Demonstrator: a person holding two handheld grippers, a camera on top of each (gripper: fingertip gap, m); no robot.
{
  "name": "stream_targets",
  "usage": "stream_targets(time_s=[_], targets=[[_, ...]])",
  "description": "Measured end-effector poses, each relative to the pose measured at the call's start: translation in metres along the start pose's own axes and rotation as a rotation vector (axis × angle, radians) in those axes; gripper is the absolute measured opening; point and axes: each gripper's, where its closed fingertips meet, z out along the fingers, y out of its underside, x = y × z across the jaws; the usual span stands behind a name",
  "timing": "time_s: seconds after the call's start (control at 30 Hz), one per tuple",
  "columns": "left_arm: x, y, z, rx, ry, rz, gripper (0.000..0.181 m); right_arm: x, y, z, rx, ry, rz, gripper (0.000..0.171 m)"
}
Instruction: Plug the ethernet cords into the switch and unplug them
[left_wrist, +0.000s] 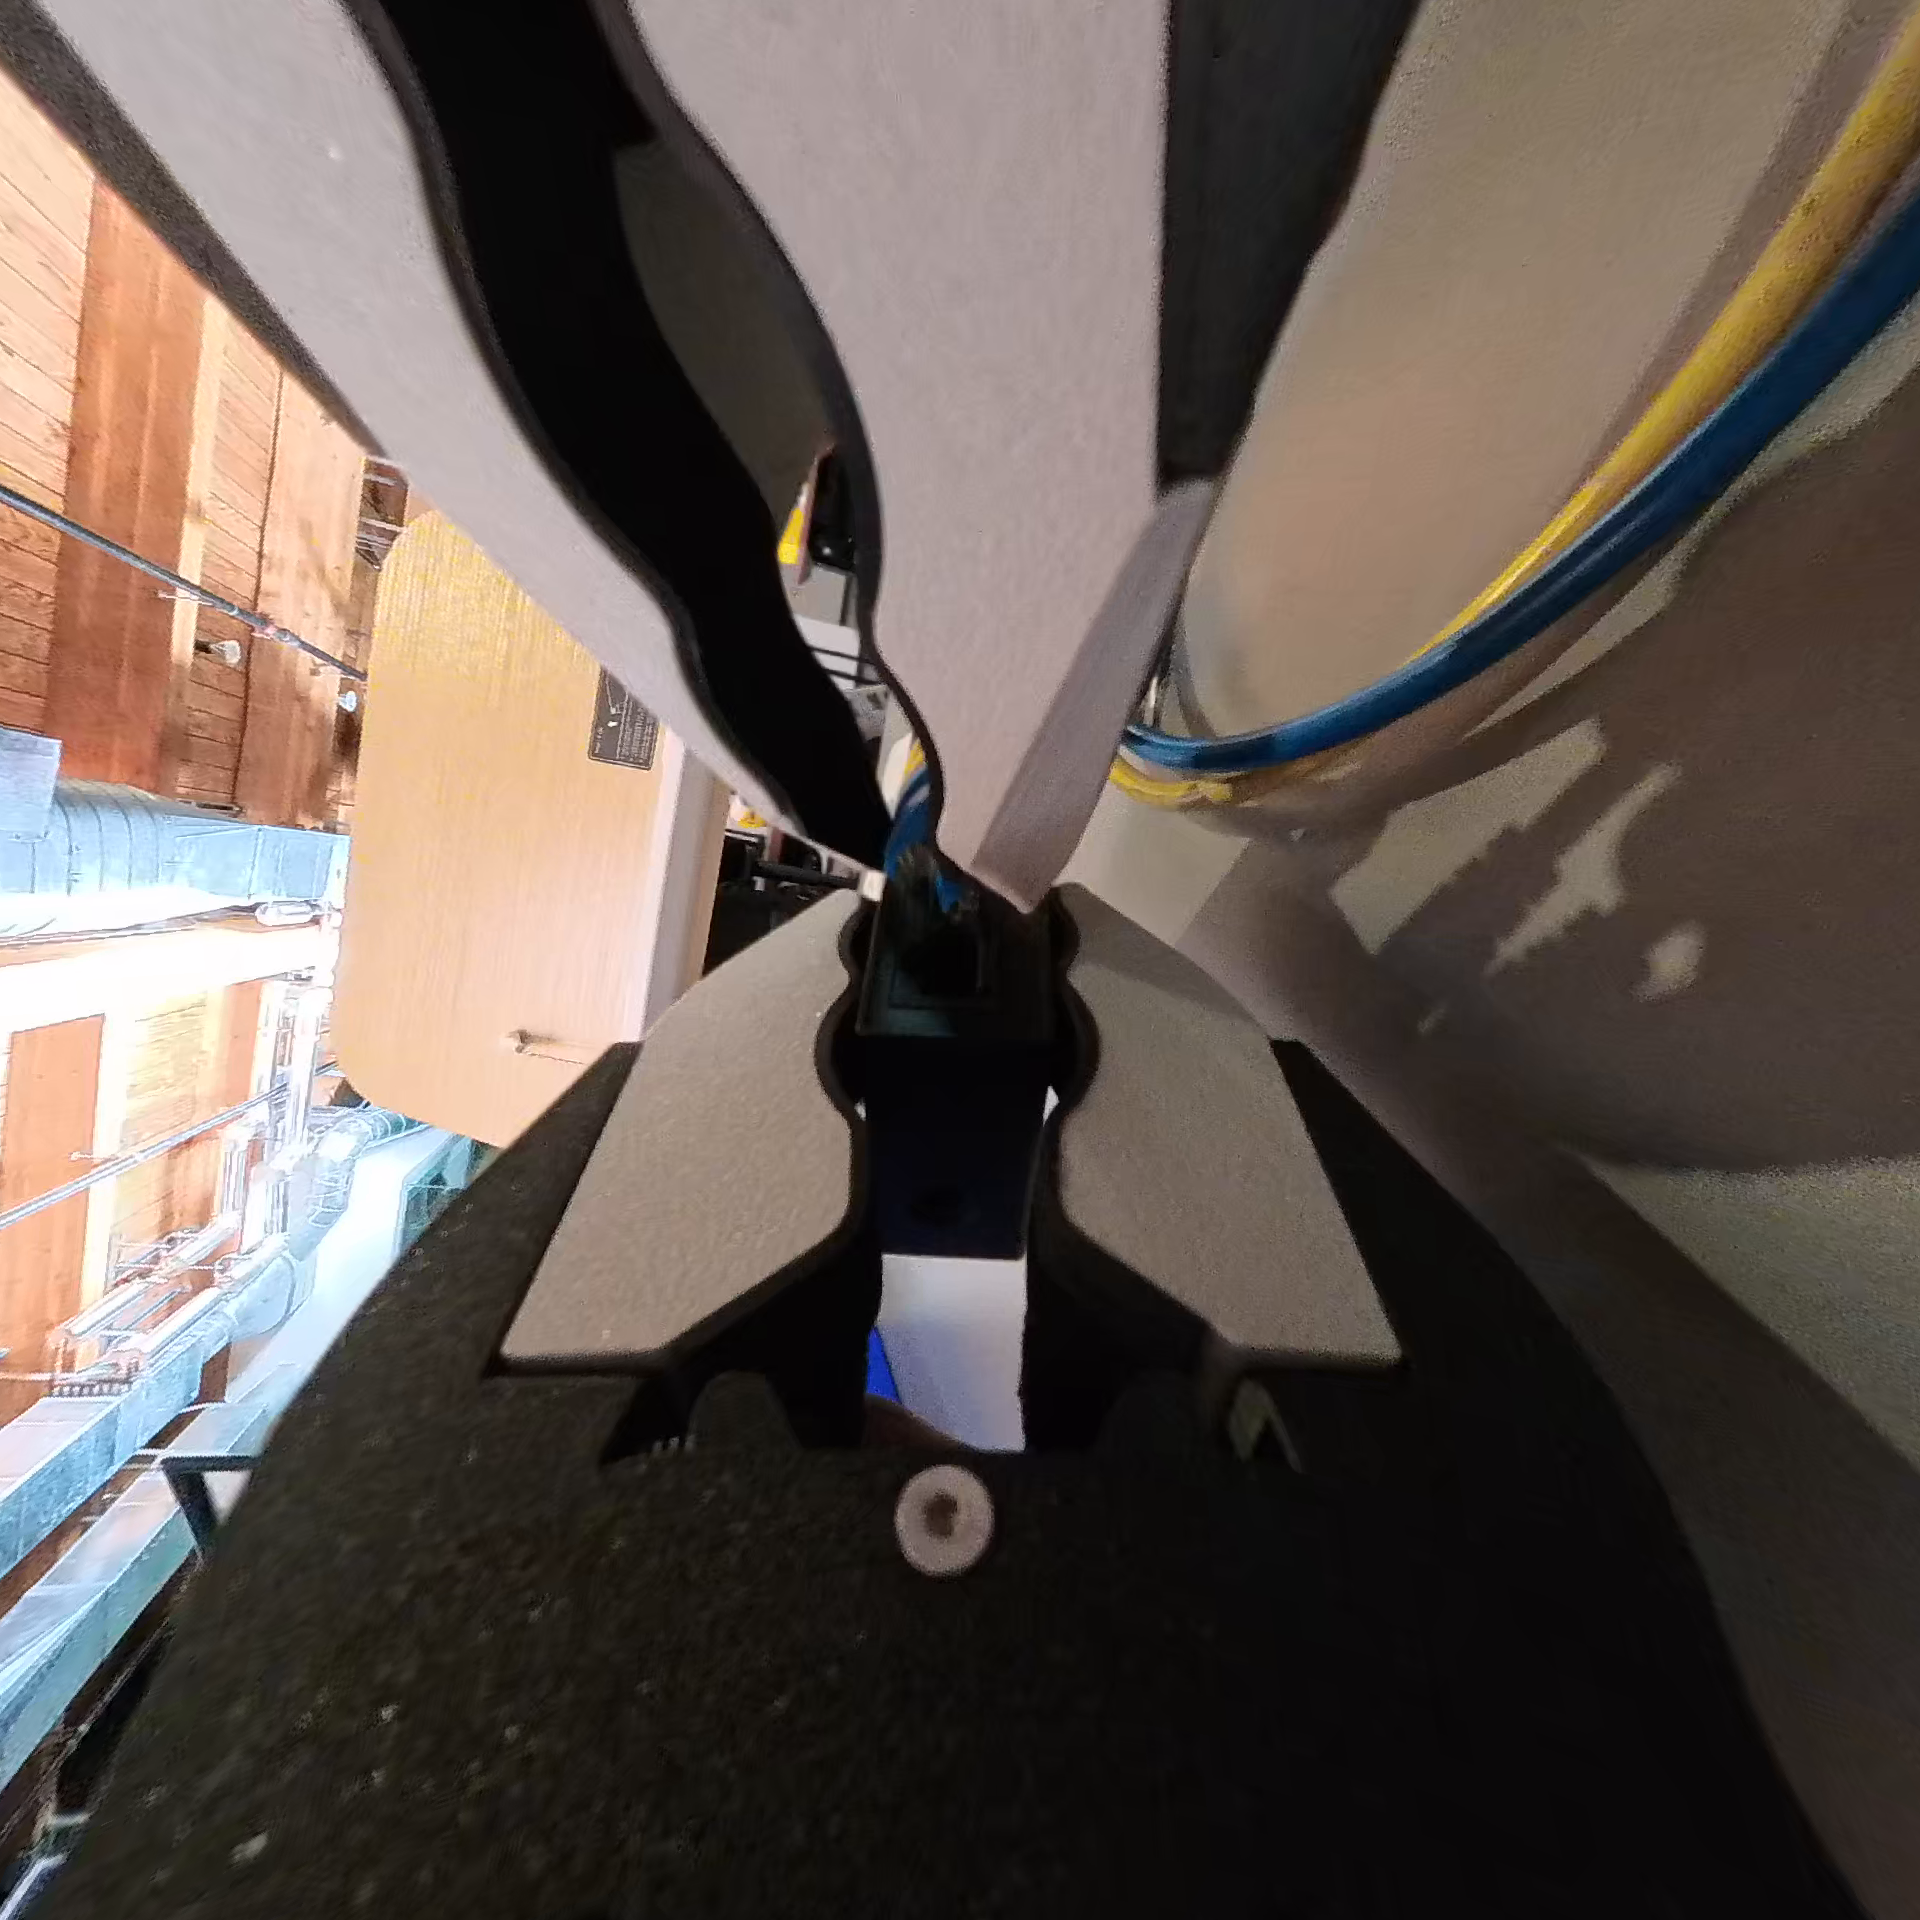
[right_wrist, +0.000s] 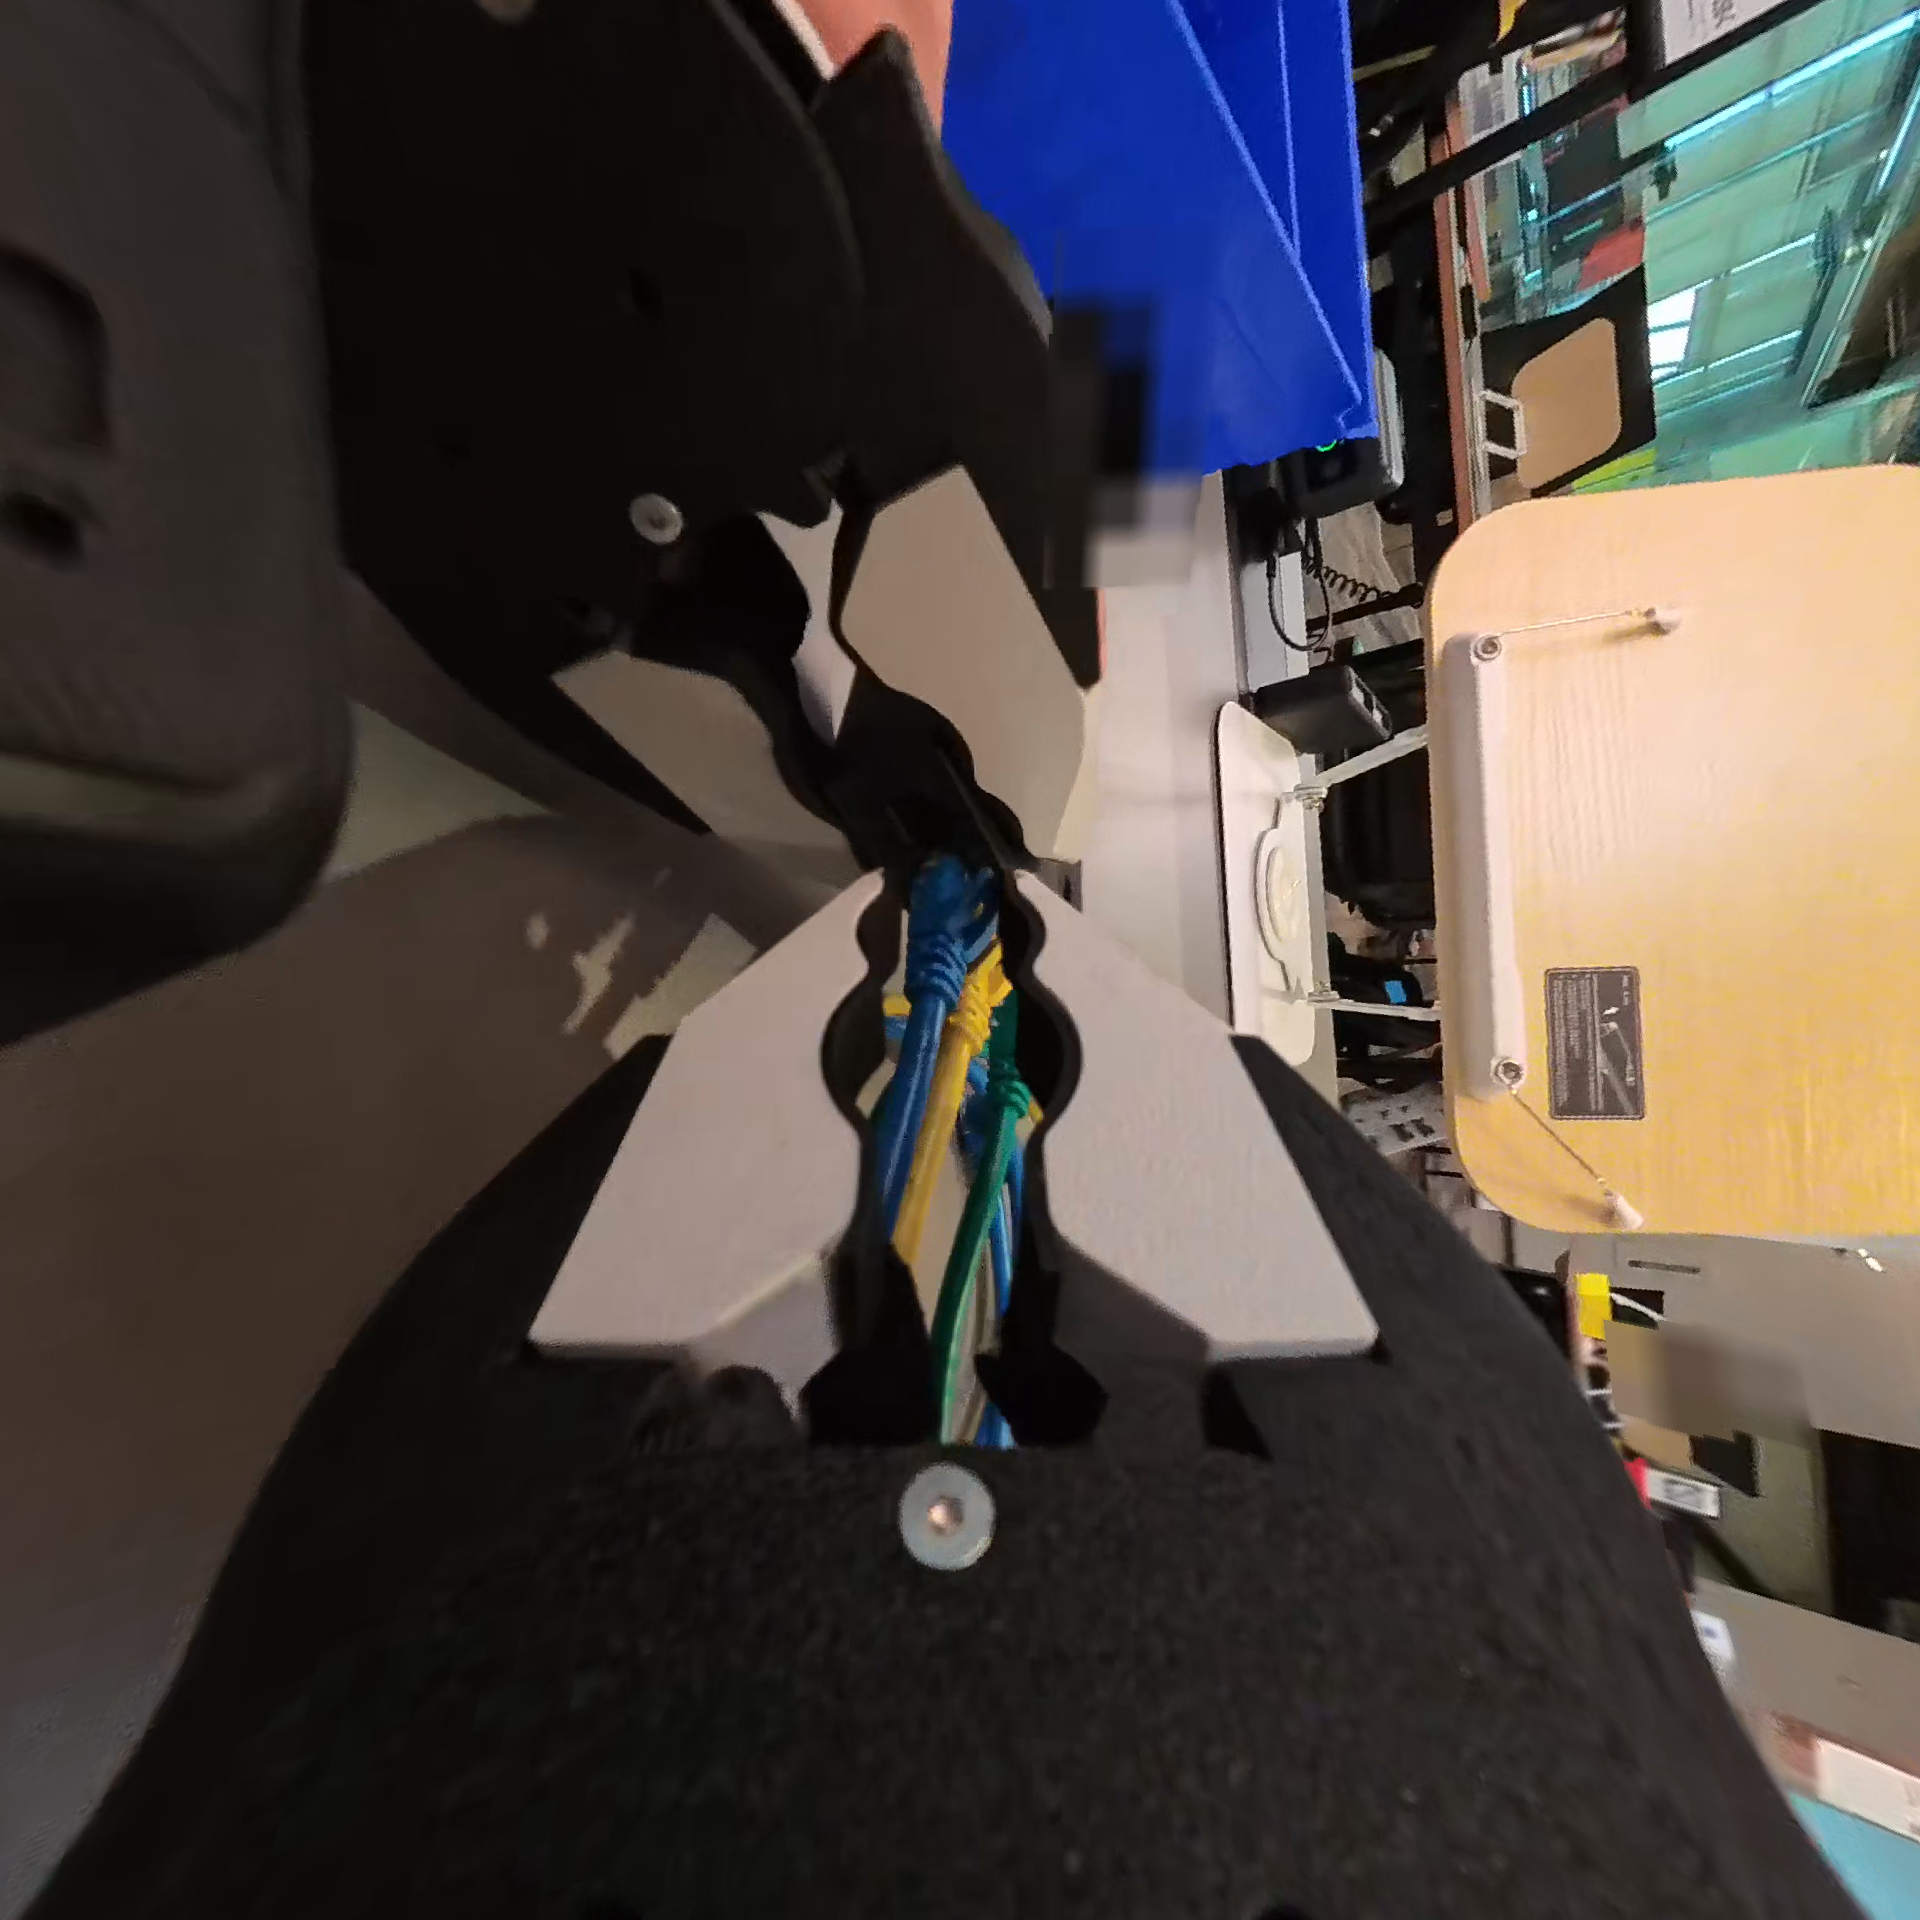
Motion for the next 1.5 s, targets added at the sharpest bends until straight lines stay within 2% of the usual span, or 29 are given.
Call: stream_targets(time_s=[0.23,0.8,0.83,0.9,0.93,1.0,1.1,1.2,1.23,1.33,1.43,1.5], targets=[[-0.006,0.003,-0.004,-0.014,-0.007,-0.008,0.028,0.004,-0.004,0.003,-0.024,0.034,-0.2,0.015],[-0.003,0.004,0.0,-0.013,0.006,-0.022,0.029,0.003,-0.001,0.003,-0.063,0.034,-0.181,0.012],[-0.004,0.007,0.0,-0.035,-0.001,-0.012,0.029,0.004,-0.001,0.001,-0.055,0.032,-0.161,0.012],[-0.006,0.041,0.007,-0.149,0.003,-0.012,0.029,-0.002,-0.001,-0.011,-0.011,-0.046,-0.072,0.012],[-0.018,0.046,0.004,-0.134,-0.04,-0.022,0.029,-0.001,0.001,-0.017,-0.004,-0.069,0.005,0.012],[-0.029,0.02,-0.005,-0.046,-0.129,-0.002,0.029,0.007,0.004,-0.025,0.032,-0.067,0.115,0.012],[-0.014,-0.004,0.0,-0.035,-0.112,0.07,0.029,-0.011,0.014,-0.029,0.009,-0.211,0.242,0.013],[-0.008,0.002,0.003,-0.04,-0.064,0.012,0.029,-0.027,0.018,-0.036,0.032,-0.259,0.352,0.016],[-0.006,0.004,0.003,-0.048,-0.067,0.041,0.029,-0.032,0.022,-0.036,0.023,-0.267,0.393,0.03],[0.003,0.001,0.002,-0.026,-0.019,0.039,0.029,-0.036,0.01,-0.041,0.091,-0.316,0.543,0.045],[0.003,-0.002,0.003,-0.018,-0.004,0.011,0.029,-0.007,-0.001,-0.042,0.134,-0.204,0.537,0.036],[0.002,-0.003,0.003,-0.015,0.005,-0.007,0.029,0.002,0.011,-0.029,0.025,-0.087,0.327,0.035]])
